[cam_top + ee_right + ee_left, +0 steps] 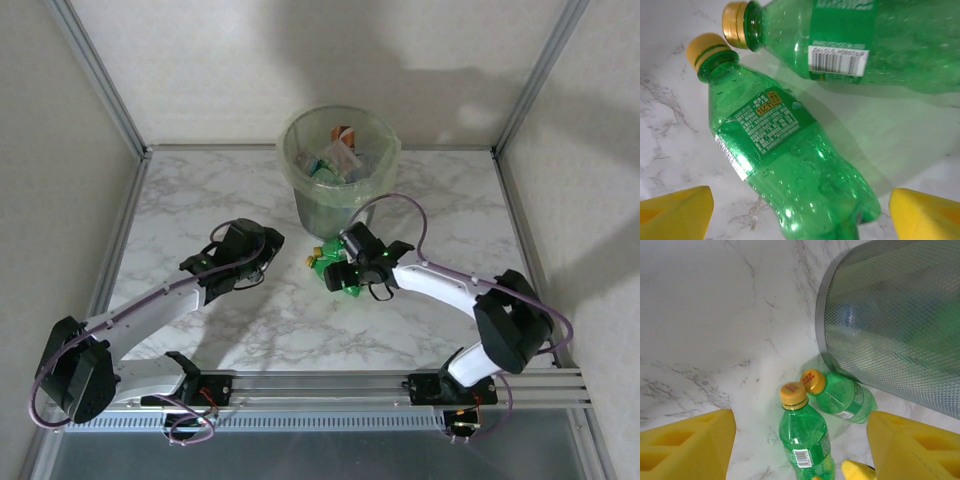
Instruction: Put the plastic bottles in the bin
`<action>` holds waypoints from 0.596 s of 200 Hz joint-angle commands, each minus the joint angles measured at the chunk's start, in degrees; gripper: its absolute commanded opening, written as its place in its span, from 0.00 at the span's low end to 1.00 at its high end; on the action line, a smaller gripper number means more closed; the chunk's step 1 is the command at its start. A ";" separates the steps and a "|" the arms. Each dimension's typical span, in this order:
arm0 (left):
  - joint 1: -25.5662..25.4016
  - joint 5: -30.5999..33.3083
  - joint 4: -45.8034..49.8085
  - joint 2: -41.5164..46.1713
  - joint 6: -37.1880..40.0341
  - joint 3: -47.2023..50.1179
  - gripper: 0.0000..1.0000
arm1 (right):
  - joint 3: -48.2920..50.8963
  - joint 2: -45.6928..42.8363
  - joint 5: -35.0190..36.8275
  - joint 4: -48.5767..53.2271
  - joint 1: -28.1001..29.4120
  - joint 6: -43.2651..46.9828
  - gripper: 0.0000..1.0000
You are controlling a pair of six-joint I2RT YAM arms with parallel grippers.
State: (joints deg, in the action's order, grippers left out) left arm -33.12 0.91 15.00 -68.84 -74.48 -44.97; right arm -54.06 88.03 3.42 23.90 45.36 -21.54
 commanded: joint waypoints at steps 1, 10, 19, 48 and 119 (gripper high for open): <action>1.08 0.68 3.96 1.41 5.02 -1.35 0.70 | -0.65 2.13 0.30 -2.94 1.35 1.91 0.91; 1.37 0.59 4.75 1.67 6.01 -1.97 0.70 | -0.69 2.93 0.12 -3.60 1.78 2.08 0.91; 1.69 0.50 5.50 1.92 6.80 -2.40 0.70 | -0.78 3.81 0.33 -4.09 2.27 2.26 0.89; 2.45 -0.29 6.25 2.76 7.83 -2.08 0.70 | -1.13 6.76 2.62 -4.70 3.68 2.17 0.86; 4.34 -2.07 6.92 4.45 9.06 -1.46 0.70 | -0.34 8.96 3.29 -5.93 7.67 0.38 0.73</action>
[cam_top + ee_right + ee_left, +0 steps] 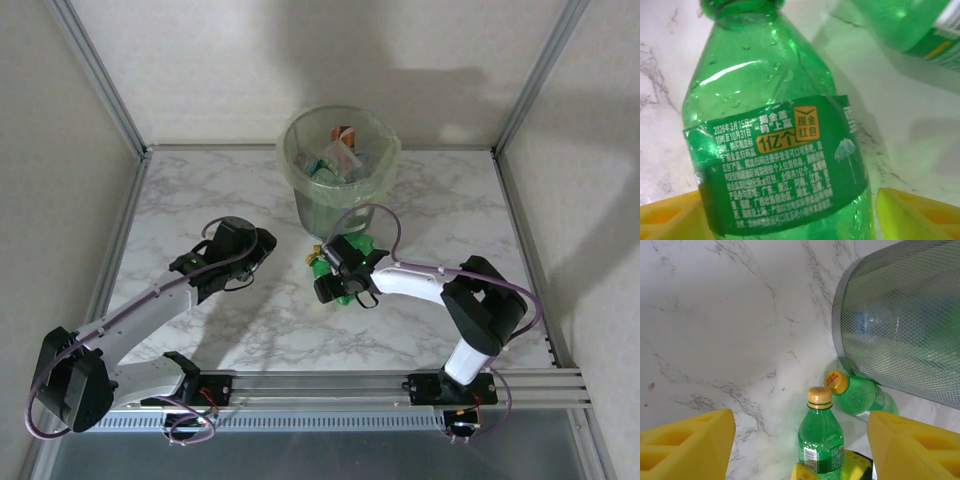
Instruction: Put the plastic bottles in the bin
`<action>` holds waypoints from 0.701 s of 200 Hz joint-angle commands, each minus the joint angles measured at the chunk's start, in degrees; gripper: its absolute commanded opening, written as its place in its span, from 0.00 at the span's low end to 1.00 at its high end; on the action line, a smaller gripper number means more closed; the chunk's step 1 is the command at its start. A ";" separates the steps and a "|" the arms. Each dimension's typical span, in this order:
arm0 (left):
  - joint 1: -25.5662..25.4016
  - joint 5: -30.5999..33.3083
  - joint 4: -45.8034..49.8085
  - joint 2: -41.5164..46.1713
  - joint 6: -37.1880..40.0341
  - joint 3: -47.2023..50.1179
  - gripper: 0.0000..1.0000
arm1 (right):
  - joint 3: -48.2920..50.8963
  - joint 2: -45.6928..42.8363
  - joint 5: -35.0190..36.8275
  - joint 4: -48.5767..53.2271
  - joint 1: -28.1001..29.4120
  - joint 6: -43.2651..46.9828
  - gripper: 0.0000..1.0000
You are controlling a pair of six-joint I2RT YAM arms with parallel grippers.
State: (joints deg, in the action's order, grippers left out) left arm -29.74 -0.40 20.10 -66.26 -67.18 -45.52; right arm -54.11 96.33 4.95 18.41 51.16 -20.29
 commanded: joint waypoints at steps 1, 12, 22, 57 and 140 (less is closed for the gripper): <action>0.97 -0.75 1.81 1.85 1.78 -0.90 0.70 | -0.30 0.63 1.79 -0.42 1.95 -0.92 0.73; 1.08 -0.93 1.64 2.23 1.87 -0.69 0.70 | -0.30 0.06 1.99 -0.02 2.66 -1.19 0.72; 1.17 -1.24 1.51 2.49 1.87 -0.30 0.70 | -0.59 -0.46 2.17 0.65 3.36 -1.34 0.70; 1.26 -2.45 0.94 3.26 2.38 0.25 0.70 | -2.87 -2.99 1.91 3.35 5.72 -1.62 0.61; 1.98 -6.86 5.74 2.51 13.99 -11.81 0.77 | -16.20 -10.84 0.53 12.76 8.26 0.83 0.58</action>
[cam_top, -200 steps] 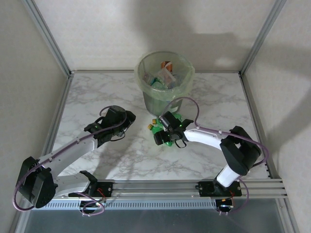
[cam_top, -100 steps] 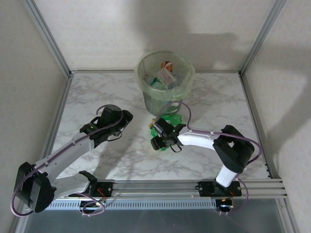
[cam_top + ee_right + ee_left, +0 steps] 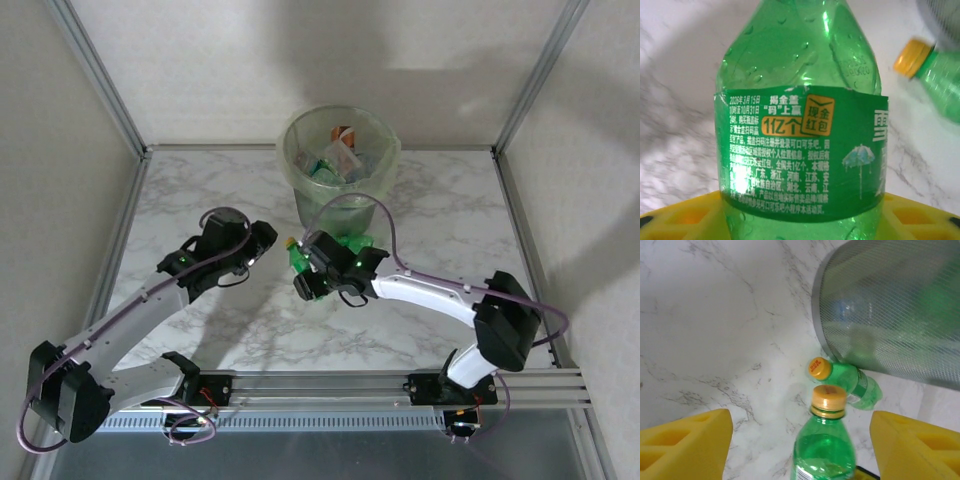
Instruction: Put the plastic bottles in the bin
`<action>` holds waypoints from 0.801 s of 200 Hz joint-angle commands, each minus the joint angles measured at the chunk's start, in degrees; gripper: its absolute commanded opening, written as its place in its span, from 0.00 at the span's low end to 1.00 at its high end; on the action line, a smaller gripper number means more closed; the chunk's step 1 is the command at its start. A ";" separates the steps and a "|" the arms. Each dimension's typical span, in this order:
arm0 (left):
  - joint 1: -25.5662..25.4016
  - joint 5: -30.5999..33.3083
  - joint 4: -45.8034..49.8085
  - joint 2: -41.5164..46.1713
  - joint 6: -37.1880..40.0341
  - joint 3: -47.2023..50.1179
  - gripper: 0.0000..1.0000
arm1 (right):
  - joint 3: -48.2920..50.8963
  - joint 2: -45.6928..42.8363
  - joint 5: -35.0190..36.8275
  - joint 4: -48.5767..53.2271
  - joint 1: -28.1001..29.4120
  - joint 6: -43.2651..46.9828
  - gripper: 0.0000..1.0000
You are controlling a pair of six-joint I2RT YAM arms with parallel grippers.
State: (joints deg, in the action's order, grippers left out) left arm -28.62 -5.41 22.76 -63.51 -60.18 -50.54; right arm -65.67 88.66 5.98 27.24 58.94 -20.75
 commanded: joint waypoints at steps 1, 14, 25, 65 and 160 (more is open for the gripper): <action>0.90 -2.00 3.12 -0.27 7.14 -6.99 0.77 | -4.82 -3.25 -0.60 3.94 0.52 1.35 0.58; 1.11 -4.26 2.64 -0.64 8.60 -9.49 0.78 | -7.25 -3.66 -1.60 4.67 0.57 1.76 0.58; 1.24 -6.18 1.43 -0.91 9.07 -10.95 0.78 | -9.26 -3.76 -2.51 5.28 0.74 2.22 0.57; 1.72 -9.10 3.41 -3.78 11.84 -14.86 0.75 | -13.37 -3.66 -4.01 5.55 1.43 2.86 0.57; 3.75 -15.25 1.45 -4.70 9.18 -14.19 0.49 | -15.05 -3.67 -3.43 6.20 2.30 2.68 0.57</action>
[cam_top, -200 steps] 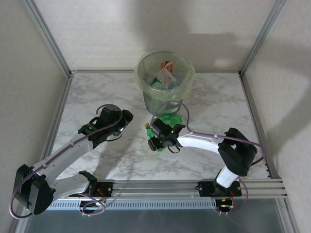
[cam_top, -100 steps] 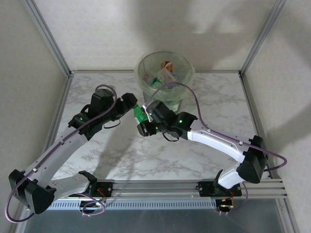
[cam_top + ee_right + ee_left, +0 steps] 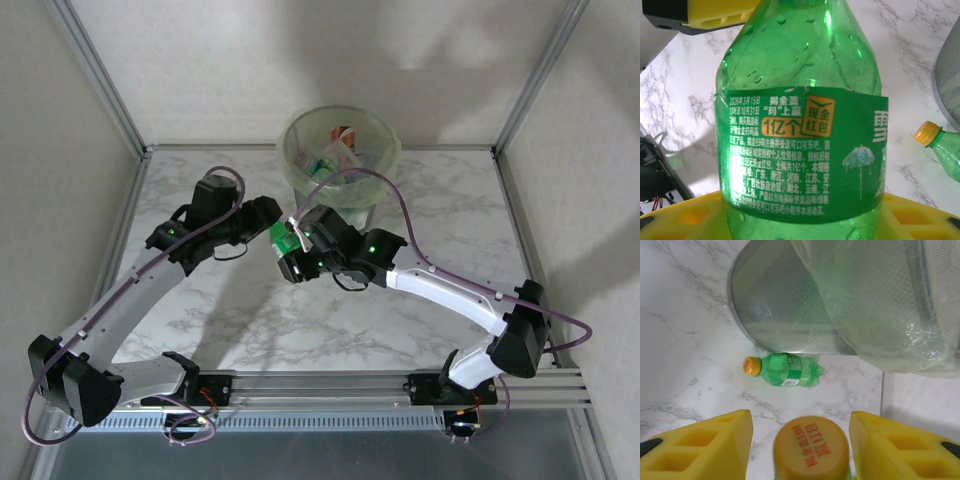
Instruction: Put the plastic bottles in the bin
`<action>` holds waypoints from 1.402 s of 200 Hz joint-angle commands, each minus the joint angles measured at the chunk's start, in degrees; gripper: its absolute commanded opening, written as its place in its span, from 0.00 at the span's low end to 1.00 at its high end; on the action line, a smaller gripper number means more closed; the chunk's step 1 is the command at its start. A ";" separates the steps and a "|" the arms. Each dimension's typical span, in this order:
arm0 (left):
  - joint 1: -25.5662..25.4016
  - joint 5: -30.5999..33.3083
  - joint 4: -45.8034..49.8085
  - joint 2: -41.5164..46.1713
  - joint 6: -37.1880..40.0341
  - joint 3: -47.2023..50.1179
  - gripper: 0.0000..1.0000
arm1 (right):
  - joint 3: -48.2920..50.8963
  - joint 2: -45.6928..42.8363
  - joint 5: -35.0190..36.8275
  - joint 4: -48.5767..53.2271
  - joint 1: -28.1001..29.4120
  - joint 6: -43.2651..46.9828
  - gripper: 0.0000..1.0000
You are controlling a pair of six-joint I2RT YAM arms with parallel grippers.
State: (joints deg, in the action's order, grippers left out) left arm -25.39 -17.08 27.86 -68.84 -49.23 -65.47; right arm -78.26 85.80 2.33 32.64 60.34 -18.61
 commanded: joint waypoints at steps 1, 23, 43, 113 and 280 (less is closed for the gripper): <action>0.51 -3.62 -3.75 0.68 -1.80 0.81 0.49 | -2.44 -0.81 0.22 0.78 0.87 0.52 0.57; 0.51 -4.43 -4.31 0.80 -2.36 1.70 0.39 | -2.60 -0.85 0.48 0.58 0.85 0.46 0.57; 0.51 -4.67 -4.71 0.81 -2.53 2.06 0.31 | -2.87 -0.98 0.71 0.49 0.85 0.46 0.57; 1.22 -1.92 -6.74 1.61 -4.13 -0.70 0.16 | -7.78 -2.84 8.49 4.50 0.79 1.82 0.68; -0.39 15.44 -27.32 -21.41 -15.63 -32.83 0.08 | -10.56 -22.06 17.71 8.05 -16.63 -13.12 0.81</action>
State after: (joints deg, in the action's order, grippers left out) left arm -24.73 -5.15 4.51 -85.30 -63.64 -91.57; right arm -91.48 64.25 18.50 39.90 44.49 -27.09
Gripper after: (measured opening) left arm 0.291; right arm 0.808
